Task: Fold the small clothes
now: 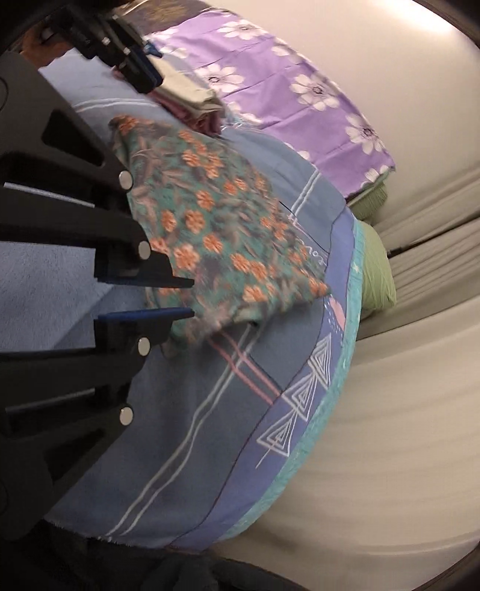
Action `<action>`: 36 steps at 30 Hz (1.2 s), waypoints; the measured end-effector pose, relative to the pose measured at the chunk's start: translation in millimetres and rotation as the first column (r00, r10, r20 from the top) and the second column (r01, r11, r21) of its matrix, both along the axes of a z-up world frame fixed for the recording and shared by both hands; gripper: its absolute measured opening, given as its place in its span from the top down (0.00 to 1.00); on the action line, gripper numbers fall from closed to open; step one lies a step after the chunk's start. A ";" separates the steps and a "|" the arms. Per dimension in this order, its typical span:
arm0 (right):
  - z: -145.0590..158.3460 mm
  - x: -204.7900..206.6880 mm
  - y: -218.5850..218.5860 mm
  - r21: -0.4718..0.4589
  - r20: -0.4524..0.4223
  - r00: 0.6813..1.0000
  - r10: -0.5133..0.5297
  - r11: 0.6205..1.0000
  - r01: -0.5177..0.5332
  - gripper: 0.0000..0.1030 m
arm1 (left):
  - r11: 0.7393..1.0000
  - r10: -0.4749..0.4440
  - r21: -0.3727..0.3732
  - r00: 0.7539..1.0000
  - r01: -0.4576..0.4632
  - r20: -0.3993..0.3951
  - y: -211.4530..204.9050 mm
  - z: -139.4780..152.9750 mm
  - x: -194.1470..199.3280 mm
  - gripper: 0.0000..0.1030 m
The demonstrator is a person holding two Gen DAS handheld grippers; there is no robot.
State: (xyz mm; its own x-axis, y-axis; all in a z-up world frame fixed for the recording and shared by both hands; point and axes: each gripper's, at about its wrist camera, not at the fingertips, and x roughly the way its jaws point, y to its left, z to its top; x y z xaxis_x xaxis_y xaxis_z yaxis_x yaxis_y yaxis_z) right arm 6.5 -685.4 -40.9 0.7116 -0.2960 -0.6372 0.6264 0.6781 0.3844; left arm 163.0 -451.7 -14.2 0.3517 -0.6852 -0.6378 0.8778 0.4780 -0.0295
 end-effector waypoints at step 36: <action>42.5 -109.6 204.1 -0.275 -0.078 0.994 0.080 0.956 -0.098 0.32 | 0.995 0.012 -0.096 0.971 0.011 0.240 136.5 46.1 -130.7 0.07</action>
State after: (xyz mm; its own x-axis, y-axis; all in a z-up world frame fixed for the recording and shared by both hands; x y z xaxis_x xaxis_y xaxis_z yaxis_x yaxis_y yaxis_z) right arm -103.1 -481.4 1.5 0.7026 -0.4053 -0.5849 0.5761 0.8065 0.1332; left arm 32.3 -315.2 31.9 0.4866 -0.7387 -0.4664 0.8646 0.4836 0.1362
